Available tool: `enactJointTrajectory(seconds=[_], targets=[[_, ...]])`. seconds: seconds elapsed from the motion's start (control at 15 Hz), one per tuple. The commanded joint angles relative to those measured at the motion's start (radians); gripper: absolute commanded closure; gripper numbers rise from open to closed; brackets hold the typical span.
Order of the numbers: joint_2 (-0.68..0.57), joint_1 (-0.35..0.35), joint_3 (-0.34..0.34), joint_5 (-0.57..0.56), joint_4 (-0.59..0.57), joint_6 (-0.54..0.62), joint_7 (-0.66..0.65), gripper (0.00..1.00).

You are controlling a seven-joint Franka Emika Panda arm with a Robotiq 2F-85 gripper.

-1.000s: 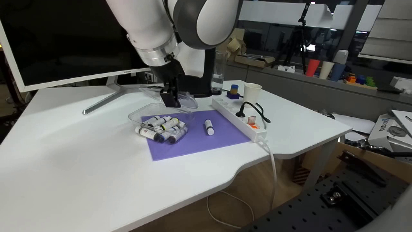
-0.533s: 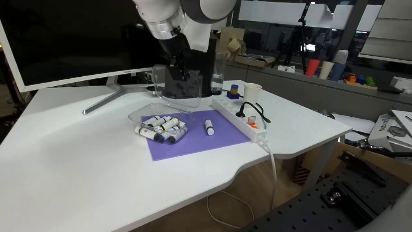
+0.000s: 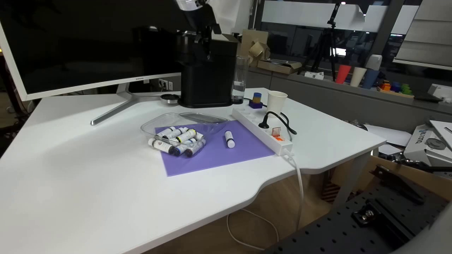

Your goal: Open the plastic container on the table

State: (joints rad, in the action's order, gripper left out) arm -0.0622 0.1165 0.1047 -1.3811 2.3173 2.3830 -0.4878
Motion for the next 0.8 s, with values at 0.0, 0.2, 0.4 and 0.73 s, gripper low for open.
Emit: enactJointTrajectory(seconds=[0.0,0.2,0.4,0.73], targets=[[0.054,-0.017,-0.006,0.101,0.023,0.017,0.053,0.00],[0.082,-0.027,-0.009,0.300,0.046,0.060,0.202,0.00],[0.107,-0.030,-0.010,0.592,0.081,0.094,0.417,0.00],[0.197,-0.010,-0.002,0.949,0.099,-0.022,0.665,0.00]])
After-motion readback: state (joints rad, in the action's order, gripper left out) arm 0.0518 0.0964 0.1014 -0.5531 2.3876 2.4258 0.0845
